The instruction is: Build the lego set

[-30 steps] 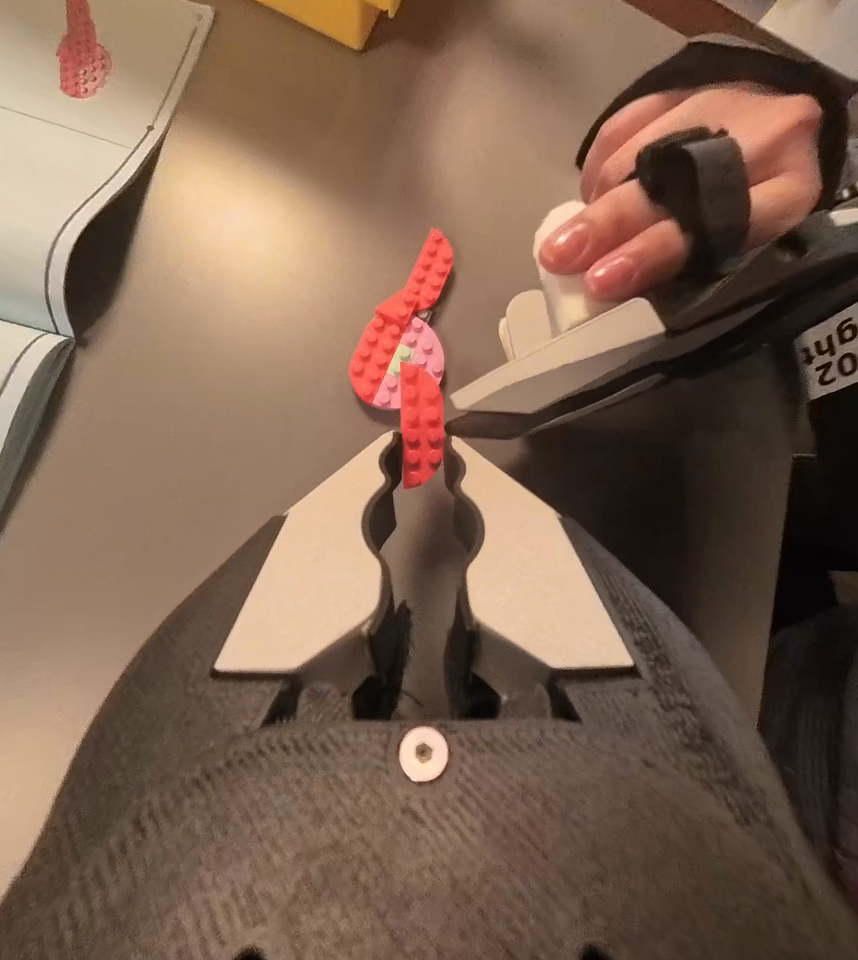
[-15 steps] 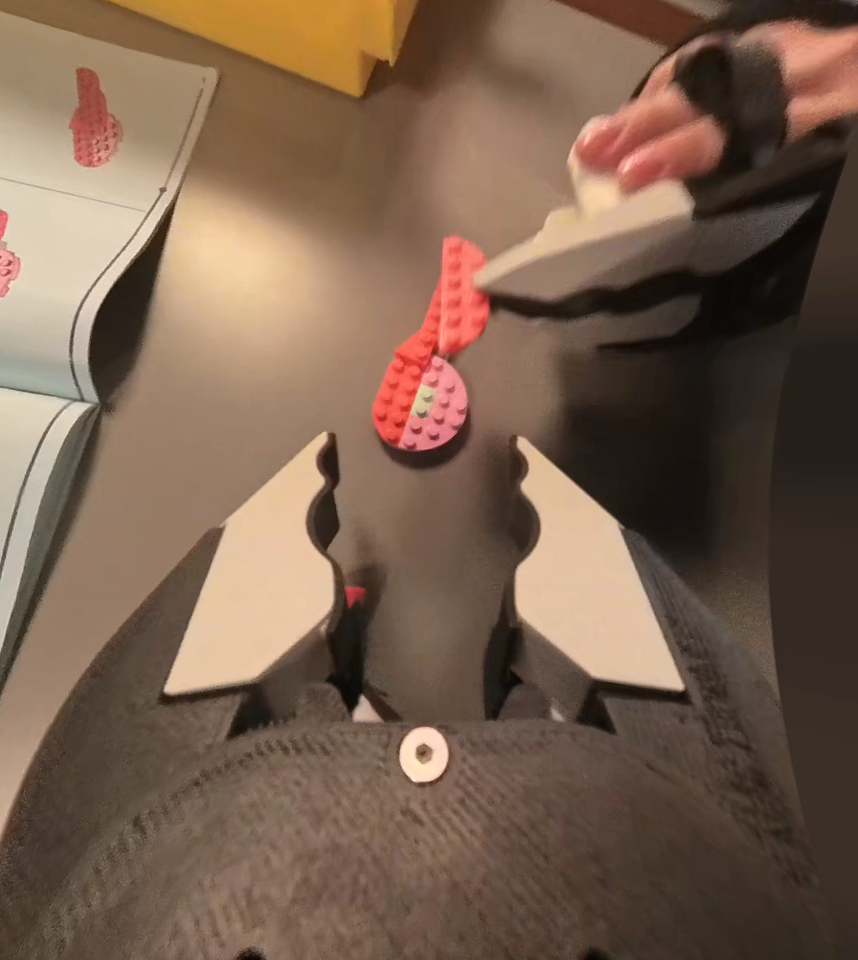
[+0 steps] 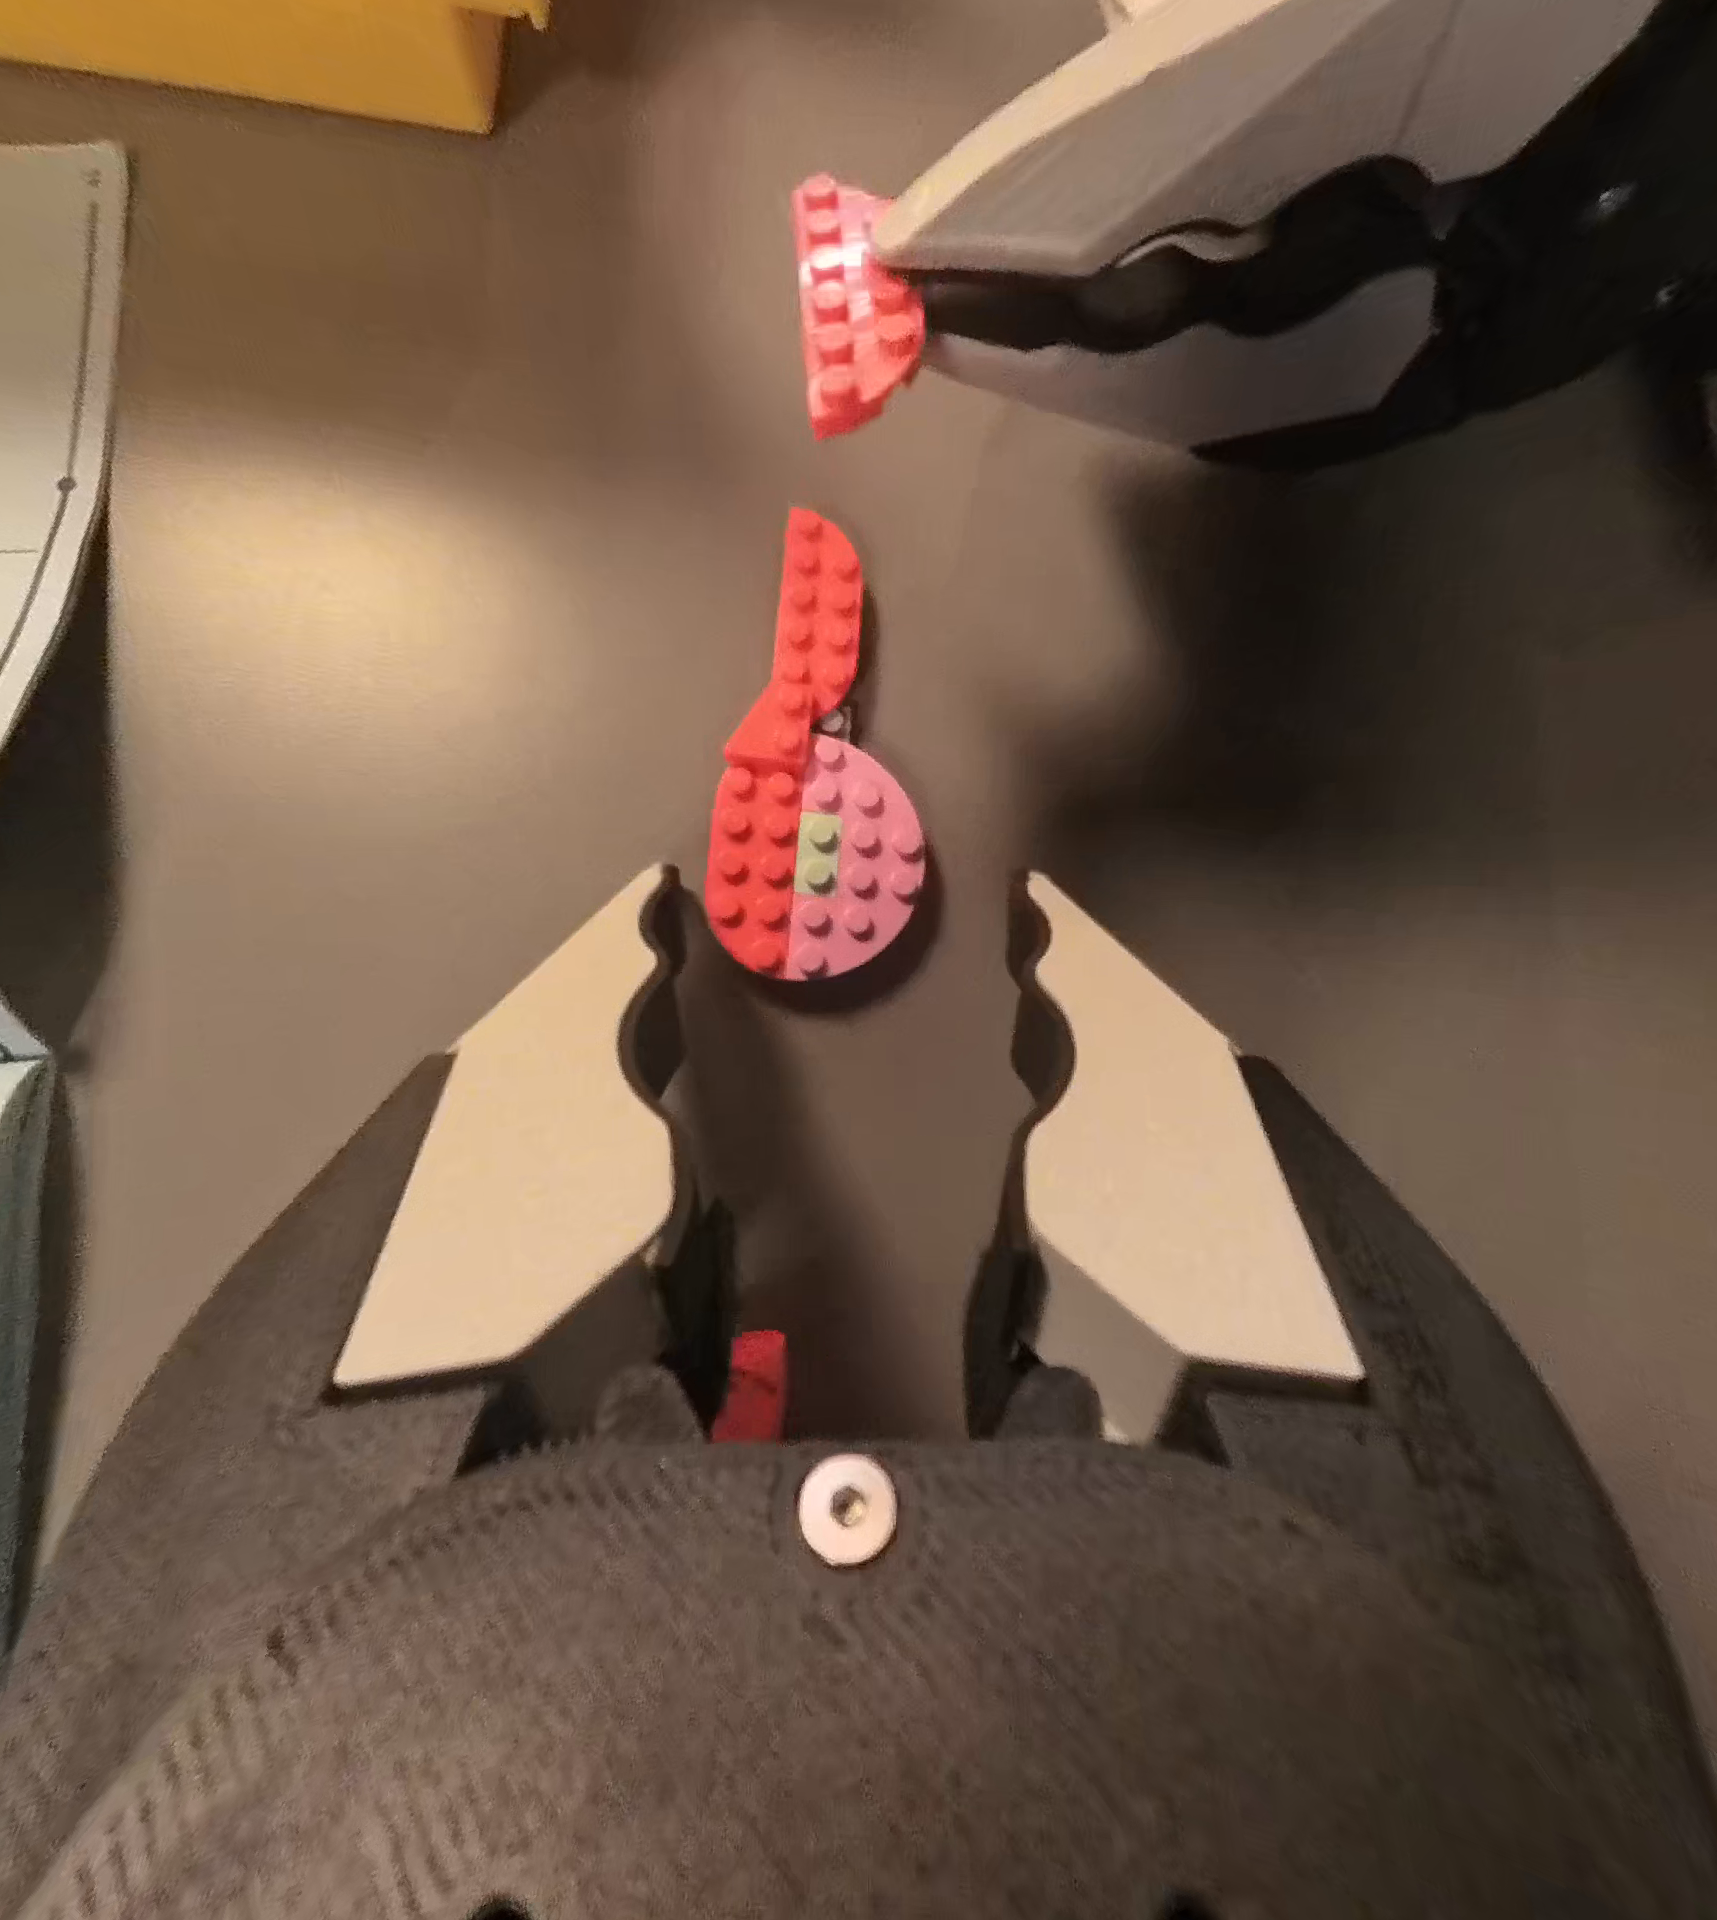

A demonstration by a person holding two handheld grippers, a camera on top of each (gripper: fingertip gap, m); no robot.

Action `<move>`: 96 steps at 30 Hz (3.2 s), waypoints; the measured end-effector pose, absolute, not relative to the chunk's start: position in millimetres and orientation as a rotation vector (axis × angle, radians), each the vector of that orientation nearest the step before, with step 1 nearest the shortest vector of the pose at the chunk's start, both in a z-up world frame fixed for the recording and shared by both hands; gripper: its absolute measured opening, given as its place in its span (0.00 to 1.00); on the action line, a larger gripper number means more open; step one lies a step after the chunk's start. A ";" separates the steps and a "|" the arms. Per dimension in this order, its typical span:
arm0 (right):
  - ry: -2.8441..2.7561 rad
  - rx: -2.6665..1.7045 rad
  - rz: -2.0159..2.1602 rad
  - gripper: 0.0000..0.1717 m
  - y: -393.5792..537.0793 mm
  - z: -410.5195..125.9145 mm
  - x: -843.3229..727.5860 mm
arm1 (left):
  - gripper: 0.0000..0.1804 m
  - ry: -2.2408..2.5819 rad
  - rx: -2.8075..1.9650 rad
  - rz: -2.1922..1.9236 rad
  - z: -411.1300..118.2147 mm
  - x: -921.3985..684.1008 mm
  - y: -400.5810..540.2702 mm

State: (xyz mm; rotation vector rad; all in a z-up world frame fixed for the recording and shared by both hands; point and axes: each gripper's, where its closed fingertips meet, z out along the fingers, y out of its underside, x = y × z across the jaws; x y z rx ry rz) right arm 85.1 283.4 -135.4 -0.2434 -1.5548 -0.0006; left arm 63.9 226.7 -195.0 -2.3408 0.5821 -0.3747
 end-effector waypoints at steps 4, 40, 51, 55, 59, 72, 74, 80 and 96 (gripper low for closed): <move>-1.549 -0.251 -0.003 0.01 284.9 -134.5 85.2 | 0.31 0.568 -2.339 -0.301 -196.7 65.0 226.6; -1.587 -0.225 -0.021 0.01 279.9 -145.2 82.3 | 0.23 0.537 -2.256 -0.296 -196.8 64.8 231.8; -1.615 -0.187 0.000 0.01 271.0 -149.9 82.3 | 0.23 0.442 -2.255 -0.415 -193.6 63.7 231.2; -1.624 -0.171 0.012 0.01 265.6 -151.3 81.9 | 0.23 0.440 -2.255 -0.420 -193.6 63.6 231.3; -1.648 -0.149 0.035 0.01 257.8 -155.2 81.2 | 0.23 0.440 -2.255 -0.420 -193.7 63.5 231.4; -1.762 -0.216 0.049 0.01 261.9 -169.2 75.3 | 0.23 0.420 -2.253 -0.434 -192.7 62.5 232.0; -1.791 -0.193 0.050 0.02 258.1 -171.6 75.5 | 0.23 0.395 -2.250 -0.454 -191.6 61.7 232.7; -1.858 -0.156 0.046 0.02 247.7 -178.2 70.5 | 0.22 0.335 -2.238 -0.525 -188.2 59.6 233.4; -1.812 -0.107 -0.112 0.02 252.0 -176.5 58.9 | 0.22 0.311 -2.234 -0.539 -187.3 57.1 233.4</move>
